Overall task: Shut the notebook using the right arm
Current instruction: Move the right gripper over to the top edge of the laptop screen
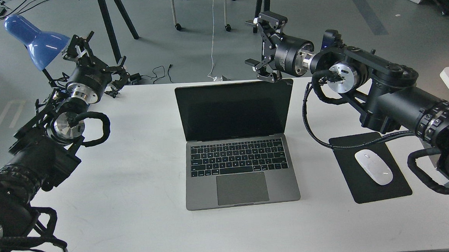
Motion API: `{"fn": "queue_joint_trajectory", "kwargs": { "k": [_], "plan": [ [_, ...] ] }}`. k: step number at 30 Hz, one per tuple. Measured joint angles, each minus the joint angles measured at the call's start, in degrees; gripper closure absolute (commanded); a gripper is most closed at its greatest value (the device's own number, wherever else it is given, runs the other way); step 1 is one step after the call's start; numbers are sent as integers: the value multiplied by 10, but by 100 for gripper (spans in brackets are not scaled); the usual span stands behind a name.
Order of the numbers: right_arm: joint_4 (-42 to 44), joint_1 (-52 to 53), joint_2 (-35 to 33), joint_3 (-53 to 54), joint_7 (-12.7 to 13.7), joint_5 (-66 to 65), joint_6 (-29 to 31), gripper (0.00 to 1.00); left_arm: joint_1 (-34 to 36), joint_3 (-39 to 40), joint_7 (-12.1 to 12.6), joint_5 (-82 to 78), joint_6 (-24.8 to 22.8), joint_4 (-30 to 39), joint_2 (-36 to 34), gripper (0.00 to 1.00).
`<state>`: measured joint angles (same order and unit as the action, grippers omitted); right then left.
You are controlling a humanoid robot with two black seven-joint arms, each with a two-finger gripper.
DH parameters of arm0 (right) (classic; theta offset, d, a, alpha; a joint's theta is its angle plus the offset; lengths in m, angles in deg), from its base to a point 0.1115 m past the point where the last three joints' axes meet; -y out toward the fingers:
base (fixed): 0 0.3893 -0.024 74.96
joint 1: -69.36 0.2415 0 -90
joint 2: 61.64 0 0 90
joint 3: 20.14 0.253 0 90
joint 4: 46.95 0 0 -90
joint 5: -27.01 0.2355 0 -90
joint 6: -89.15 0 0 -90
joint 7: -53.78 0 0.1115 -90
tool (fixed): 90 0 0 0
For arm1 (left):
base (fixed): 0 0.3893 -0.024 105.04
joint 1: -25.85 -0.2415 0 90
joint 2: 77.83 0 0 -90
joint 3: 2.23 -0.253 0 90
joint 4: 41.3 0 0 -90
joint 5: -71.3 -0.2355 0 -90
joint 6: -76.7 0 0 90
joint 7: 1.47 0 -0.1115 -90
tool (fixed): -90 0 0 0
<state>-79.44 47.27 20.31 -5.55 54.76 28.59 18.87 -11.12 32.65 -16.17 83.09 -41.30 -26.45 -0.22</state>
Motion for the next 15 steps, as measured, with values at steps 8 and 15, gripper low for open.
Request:
{"fn": "queue_joint_trajectory", "kwargs": {
  "k": [8, 15],
  "plan": [
    [-94, -24, -64, -4, 18, -3, 0, 0, 0, 0, 0, 0, 0, 0, 0, 0],
    [-158, -42, -120, -30, 19, -13, 1, 0, 0, 0, -1, 0, 0, 0, 0, 0]
  ]
}}
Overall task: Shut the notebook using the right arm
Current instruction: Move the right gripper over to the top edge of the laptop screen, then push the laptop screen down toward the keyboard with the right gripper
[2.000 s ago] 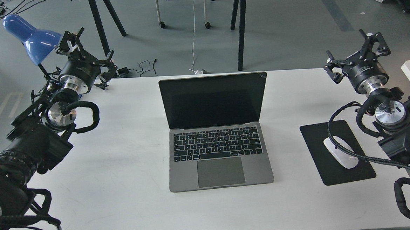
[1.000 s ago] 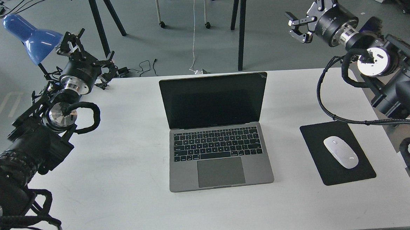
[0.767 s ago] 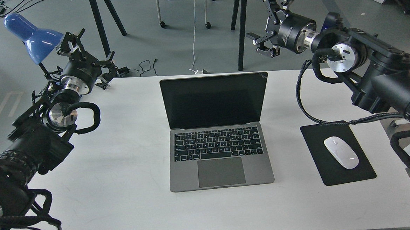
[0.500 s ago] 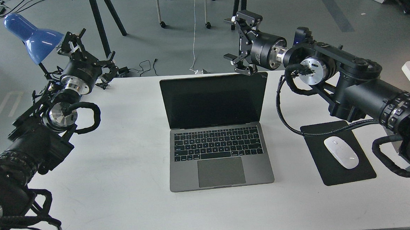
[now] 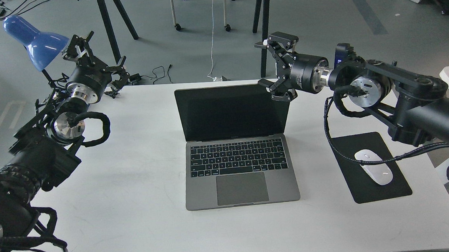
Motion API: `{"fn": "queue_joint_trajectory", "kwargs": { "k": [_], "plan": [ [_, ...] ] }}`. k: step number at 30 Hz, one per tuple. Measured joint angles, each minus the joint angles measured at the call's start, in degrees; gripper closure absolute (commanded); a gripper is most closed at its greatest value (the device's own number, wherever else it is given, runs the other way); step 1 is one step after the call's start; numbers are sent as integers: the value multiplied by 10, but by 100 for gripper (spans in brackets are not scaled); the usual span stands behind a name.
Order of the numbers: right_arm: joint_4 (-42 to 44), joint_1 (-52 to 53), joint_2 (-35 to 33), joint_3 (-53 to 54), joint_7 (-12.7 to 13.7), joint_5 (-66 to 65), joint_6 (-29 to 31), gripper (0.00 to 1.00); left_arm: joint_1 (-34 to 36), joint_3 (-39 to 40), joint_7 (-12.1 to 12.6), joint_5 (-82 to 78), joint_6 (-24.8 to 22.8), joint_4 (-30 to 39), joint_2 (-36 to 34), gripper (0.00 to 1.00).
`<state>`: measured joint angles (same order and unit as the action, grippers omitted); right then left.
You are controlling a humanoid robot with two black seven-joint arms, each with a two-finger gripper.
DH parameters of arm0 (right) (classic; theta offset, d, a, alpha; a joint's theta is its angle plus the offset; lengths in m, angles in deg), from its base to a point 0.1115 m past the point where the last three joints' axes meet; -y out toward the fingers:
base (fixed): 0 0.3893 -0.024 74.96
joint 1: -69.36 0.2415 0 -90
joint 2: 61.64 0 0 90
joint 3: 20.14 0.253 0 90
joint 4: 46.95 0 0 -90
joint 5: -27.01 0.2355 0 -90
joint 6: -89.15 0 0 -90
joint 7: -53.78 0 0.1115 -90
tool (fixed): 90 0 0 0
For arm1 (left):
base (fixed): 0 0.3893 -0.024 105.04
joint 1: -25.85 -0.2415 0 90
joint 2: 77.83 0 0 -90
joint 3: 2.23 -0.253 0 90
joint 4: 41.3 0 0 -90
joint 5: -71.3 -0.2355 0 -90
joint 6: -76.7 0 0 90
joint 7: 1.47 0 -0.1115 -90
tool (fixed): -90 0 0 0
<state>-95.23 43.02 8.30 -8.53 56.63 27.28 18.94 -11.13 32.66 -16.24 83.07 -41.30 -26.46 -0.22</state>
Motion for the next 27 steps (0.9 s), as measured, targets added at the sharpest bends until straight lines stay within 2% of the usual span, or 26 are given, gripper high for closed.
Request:
{"fn": "queue_joint_trajectory", "kwargs": {
  "k": [9, 27],
  "plan": [
    [-41, -4, -40, 2, 1, -2, 3, 0, 0, 0, 0, 0, 0, 0, 0, 0],
    [-94, -28, -63, -10, 0, -4, 5, 0, 0, 0, 0, 0, 0, 0, 0, 0]
  ]
}}
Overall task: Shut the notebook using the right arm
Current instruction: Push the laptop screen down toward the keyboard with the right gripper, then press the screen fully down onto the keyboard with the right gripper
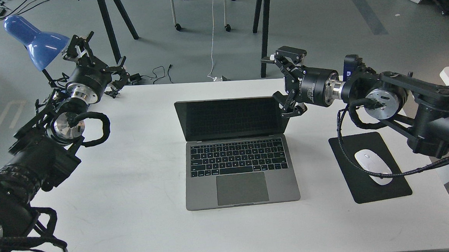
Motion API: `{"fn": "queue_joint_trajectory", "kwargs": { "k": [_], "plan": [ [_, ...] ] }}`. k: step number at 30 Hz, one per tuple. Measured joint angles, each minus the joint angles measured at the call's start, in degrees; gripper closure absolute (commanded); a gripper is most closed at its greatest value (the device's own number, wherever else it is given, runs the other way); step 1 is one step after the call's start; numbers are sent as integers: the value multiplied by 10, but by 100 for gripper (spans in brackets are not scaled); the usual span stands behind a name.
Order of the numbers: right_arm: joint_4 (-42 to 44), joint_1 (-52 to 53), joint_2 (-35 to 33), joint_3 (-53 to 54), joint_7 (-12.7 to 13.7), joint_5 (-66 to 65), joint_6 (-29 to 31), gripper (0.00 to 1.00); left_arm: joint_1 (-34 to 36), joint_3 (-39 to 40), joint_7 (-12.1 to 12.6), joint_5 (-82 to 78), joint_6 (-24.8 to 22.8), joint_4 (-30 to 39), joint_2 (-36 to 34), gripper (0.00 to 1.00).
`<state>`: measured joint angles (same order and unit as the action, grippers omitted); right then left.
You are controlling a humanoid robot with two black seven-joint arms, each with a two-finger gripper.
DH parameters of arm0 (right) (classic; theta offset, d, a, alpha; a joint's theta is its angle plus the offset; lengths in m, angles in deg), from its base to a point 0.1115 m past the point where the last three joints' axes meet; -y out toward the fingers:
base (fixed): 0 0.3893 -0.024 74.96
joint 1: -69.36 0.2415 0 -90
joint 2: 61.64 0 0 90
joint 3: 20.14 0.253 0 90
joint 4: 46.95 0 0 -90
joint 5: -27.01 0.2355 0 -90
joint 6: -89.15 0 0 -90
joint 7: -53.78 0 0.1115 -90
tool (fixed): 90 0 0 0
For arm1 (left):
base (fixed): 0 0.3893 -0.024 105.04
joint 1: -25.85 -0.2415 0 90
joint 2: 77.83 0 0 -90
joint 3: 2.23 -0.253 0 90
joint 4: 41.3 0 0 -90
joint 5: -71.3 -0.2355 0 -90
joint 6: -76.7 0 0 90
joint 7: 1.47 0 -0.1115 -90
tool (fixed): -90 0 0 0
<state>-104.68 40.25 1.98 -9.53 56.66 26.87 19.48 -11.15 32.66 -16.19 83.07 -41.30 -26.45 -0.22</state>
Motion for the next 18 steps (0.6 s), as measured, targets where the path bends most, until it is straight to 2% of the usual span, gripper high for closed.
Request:
{"fn": "queue_joint_trajectory", "kwargs": {
  "k": [11, 18],
  "plan": [
    [-83, -5, -46, -55, 0, -6, -1, 0, 0, 0, 0, 0, 0, 0, 0, 0],
    [-103, -19, -57, -73, 0, -39, -1, 0, 0, 0, 0, 0, 0, 0, 0, 0]
  ]
}}
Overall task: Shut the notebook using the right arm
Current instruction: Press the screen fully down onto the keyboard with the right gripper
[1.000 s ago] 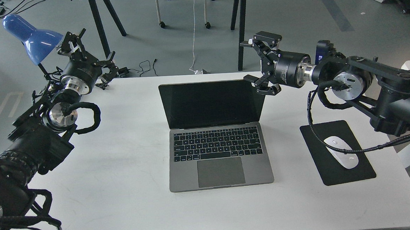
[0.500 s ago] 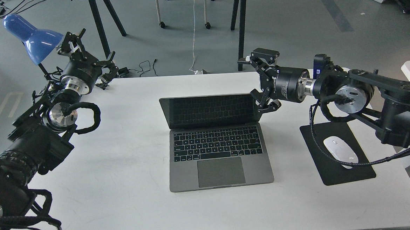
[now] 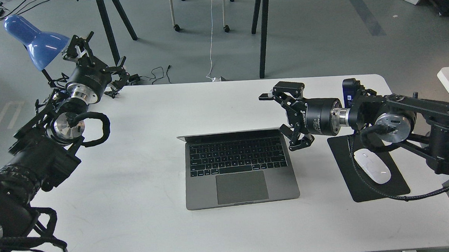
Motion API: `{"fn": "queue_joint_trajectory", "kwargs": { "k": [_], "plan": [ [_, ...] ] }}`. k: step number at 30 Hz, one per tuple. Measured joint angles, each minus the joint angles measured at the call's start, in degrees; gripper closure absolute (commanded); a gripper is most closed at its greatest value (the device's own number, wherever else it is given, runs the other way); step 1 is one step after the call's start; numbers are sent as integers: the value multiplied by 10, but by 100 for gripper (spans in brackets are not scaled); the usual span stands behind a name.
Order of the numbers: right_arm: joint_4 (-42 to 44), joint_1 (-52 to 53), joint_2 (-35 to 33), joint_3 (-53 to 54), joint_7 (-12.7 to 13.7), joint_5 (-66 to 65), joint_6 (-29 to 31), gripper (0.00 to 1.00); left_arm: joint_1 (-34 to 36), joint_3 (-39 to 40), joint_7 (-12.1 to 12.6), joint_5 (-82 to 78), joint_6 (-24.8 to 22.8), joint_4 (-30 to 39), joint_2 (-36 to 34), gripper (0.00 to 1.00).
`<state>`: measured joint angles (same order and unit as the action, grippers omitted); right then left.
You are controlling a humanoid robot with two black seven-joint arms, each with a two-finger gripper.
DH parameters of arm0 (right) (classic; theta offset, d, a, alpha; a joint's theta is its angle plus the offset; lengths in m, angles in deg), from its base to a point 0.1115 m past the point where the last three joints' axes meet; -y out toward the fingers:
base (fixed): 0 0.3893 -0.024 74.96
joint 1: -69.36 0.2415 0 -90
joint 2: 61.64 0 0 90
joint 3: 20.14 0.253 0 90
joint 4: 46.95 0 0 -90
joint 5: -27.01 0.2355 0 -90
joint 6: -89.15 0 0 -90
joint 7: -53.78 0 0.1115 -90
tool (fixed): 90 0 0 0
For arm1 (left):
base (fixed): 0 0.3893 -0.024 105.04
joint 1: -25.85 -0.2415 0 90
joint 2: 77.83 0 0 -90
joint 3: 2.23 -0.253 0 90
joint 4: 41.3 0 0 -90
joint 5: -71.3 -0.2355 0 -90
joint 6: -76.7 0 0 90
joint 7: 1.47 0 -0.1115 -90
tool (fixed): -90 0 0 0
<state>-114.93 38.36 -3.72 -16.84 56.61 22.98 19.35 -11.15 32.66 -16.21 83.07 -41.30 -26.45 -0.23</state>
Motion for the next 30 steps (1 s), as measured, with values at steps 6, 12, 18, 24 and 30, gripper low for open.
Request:
{"fn": "queue_joint_trajectory", "kwargs": {
  "k": [6, 12, 18, 24, 30],
  "plan": [
    [-9, -19, 0, -5, 3, -15, -2, 0, 0, 0, 0, 0, 0, 0, 0, 0],
    [-12, -28, 1, -2, 0, -24, -3, 0, 0, 0, 1, -1, 0, 0, 0, 0],
    [-17, -32, 1, -2, 0, -26, -1, 0, 0, 0, 1, -1, 0, 0, 0, 0],
    [-18, -60, 6, -3, 0, -44, -1, 0, 0, 0, 1, -1, 0, 0, 0, 0],
    [-19, -85, 6, -3, 0, -54, 0, 0, 0, 0, 1, -1, 0, 0, 0, 0]
  ]
}}
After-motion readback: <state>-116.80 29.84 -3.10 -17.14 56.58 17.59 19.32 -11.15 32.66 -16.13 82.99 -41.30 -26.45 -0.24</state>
